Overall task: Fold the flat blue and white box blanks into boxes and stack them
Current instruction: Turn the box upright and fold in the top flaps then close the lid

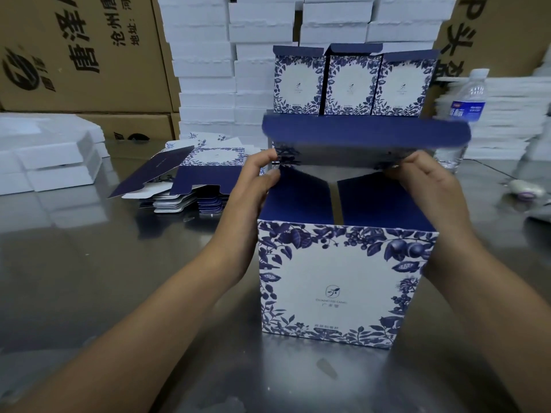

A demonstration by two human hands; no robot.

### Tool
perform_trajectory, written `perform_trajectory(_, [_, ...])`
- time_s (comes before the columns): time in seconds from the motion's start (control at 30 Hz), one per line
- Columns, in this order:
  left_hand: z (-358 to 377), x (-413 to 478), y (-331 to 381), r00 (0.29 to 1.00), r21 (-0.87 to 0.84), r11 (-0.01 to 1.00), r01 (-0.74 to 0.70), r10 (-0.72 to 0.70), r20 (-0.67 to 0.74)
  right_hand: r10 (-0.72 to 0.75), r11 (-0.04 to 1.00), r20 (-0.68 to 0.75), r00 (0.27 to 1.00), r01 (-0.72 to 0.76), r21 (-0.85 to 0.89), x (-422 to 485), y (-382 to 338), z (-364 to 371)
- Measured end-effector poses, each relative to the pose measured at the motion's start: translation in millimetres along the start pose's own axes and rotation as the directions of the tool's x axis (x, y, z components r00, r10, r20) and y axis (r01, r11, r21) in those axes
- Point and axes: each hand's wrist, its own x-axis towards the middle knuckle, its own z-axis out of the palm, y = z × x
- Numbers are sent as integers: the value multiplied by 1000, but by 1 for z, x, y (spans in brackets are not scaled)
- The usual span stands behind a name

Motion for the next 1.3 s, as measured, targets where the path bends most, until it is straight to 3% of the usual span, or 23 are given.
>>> perform_trajectory(0.1, [-2, -18, -2, 999, -92, 996, 10, -6, 45, 76, 991, 50, 996, -81, 111, 4, 1, 0])
perform_trajectory(0.23, [-8, -17, -5, 999, -72, 997, -31, 31, 7, 149, 974, 32, 988, -153, 167, 4, 3, 0])
perform_trajectory(0.5, [-5, -16, 8, 998, 8, 998, -70, 70, -5, 118, 988, 22, 993, -120, 99, -3, -8, -7])
perform_trajectory(0.67, [-4, -17, 11, 997, -97, 994, 42, -35, 71, 296, 930, 250, 922, -338, 146, 5, -8, -12])
perform_trajectory(0.77, [-3, -14, 19, 983, -79, 989, 126, -114, 141, 328, 924, 234, 915, -363, 123, 4, -9, -13])
perform_trajectory(0.9, [-1, -1, 33, 947, 218, 969, 114, -172, 273, 364, 888, 238, 900, -413, 203, 1, -12, -12])
perform_trajectory(1.07, [14, 15, 51, 923, 555, 832, 16, -226, 313, 377, 880, 312, 872, -443, 173, 3, -10, -14])
perform_trajectory(1.3, [33, 21, 51, 951, 598, 801, 4, -188, 246, 427, 841, 352, 833, -509, 185, 4, -8, -12])
